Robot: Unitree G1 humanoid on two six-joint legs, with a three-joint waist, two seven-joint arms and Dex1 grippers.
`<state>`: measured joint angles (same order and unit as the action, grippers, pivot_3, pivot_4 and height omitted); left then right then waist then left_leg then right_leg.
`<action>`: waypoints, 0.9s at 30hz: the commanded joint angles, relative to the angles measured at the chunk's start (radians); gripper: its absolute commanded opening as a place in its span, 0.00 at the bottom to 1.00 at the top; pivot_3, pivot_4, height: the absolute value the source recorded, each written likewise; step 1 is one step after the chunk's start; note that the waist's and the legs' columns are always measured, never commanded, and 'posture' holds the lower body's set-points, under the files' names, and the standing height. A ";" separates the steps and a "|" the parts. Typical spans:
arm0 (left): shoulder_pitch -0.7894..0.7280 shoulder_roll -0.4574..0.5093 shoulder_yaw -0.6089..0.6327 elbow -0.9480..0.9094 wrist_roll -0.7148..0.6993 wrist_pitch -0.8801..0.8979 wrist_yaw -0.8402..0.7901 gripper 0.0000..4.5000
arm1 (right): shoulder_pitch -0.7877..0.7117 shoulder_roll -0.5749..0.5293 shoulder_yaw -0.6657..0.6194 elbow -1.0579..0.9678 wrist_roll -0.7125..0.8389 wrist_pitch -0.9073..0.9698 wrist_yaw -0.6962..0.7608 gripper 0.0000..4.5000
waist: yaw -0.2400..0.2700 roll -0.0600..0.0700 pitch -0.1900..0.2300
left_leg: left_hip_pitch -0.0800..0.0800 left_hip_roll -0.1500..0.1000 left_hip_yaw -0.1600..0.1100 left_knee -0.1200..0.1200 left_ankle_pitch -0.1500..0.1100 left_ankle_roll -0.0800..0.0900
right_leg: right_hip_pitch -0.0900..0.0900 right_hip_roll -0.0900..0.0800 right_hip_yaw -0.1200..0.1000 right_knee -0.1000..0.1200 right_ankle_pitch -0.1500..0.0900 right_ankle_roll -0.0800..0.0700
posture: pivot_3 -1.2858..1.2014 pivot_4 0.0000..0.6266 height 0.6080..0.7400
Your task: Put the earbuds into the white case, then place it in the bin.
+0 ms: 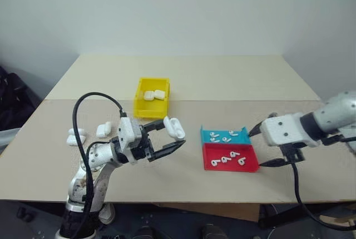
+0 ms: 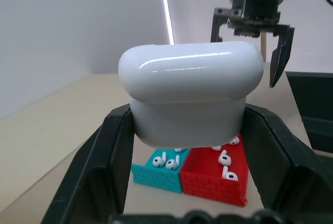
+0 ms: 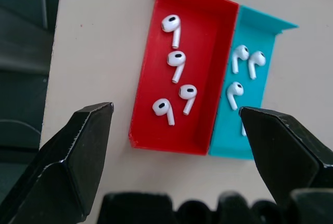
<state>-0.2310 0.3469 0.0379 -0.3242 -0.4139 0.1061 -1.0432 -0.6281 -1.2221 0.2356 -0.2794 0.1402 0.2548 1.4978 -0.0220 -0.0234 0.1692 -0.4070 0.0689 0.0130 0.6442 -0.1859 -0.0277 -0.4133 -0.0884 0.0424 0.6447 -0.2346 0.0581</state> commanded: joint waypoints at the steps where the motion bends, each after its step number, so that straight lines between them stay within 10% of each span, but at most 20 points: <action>1: 0.013 -0.012 -0.013 0.018 -0.020 -0.107 -0.021 0.62 | -0.058 0.031 0.051 0.023 -0.073 -0.087 0.044 1.00 | 0.003 0.000 0.000 | 0.000 0.000 0.000 0.000 0.000 0.000 | 0.000 0.000 0.000 0.000 0.000 0.000 | 0.52 0.24 1.00; 7: 0.022 0.014 -0.034 0.038 -0.028 -0.151 -0.034 0.62 | -0.090 0.106 0.148 0.107 -0.214 -0.260 0.042 0.72 | 0.007 0.000 0.000 | 0.000 0.000 0.000 0.000 0.000 0.000 | 0.000 0.000 0.000 0.000 0.000 0.001 | 0.52 0.24 1.00; 27: 0.060 0.075 -0.079 -0.093 -0.022 -0.081 0.090 0.62 | -0.141 0.217 0.243 0.313 -0.383 -0.519 0.071 0.52 | 0.007 0.000 0.000 | 0.001 0.000 0.000 0.000 0.000 0.000 | 0.000 0.000 0.000 -0.001 0.000 0.001 | 0.52 0.24 1.00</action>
<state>-0.1702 0.4117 -0.0376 -0.3654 -0.4313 0.0126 -0.9724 -0.7420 -1.0052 0.4822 0.0277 -0.2233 -0.2320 1.5457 -0.0153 -0.0234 0.1692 -0.4063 0.0689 0.0133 0.6440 -0.1858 -0.0279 -0.4129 -0.0883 0.0422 0.6440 -0.2342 0.0588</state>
